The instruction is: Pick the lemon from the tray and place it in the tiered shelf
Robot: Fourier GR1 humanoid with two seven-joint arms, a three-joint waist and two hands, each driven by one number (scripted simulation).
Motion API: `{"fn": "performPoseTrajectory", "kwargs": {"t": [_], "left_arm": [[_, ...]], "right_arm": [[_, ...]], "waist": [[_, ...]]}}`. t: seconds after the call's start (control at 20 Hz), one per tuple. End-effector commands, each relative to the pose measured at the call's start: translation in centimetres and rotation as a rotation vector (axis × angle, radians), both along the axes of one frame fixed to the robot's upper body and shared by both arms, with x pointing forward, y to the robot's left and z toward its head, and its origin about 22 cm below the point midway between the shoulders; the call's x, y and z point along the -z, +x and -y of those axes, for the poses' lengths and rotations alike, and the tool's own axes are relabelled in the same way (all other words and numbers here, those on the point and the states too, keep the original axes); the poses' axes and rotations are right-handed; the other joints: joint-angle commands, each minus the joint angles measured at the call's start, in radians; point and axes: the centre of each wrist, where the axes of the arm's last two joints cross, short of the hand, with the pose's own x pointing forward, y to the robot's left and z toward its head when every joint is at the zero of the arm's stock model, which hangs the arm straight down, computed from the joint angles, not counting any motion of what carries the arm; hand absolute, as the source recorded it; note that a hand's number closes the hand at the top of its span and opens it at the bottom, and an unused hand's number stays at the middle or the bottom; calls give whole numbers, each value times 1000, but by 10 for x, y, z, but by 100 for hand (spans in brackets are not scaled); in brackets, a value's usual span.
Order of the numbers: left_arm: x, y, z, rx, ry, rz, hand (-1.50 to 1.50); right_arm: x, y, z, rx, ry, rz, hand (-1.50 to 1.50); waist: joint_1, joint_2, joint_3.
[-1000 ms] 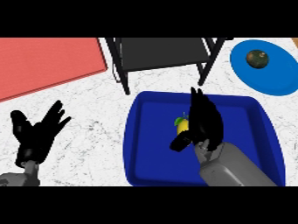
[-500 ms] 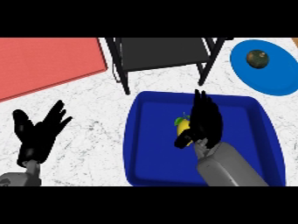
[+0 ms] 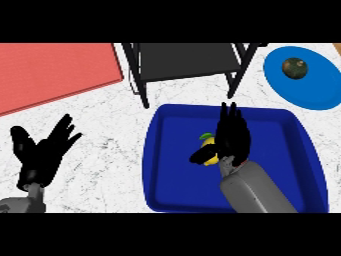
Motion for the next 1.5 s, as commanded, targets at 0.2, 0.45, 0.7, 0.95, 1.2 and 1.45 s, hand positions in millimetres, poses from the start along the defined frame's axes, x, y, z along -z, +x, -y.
{"fn": "performPoseTrajectory", "kwargs": {"t": [0.2,0.45,0.7,0.95,1.2,1.45], "left_arm": [[12,7,7,-10,-6,-59,0],[5,-5,9,10,-1,-80,0],[13,2,10,-4,6,-89,0],[14,1,19,50,14,-60,0],[5,8,9,12,21,-75,0],[23,-2,-5,-16,20,-79,0]], "right_arm": [[19,10,-6,-162,-27,-154,150],[24,2,-25,-166,19,-79,150],[-3,-18,-53,-449,105,-58,150],[-38,-20,-95,-691,141,-18,150],[-99,-49,-123,-720,245,224,150],[-161,-57,-129,-651,233,426,150]], "waist": [[1,14,-5],[12,12,-5],[16,14,-5],[55,18,-5],[28,7,-5],[1,6,-7]]}}
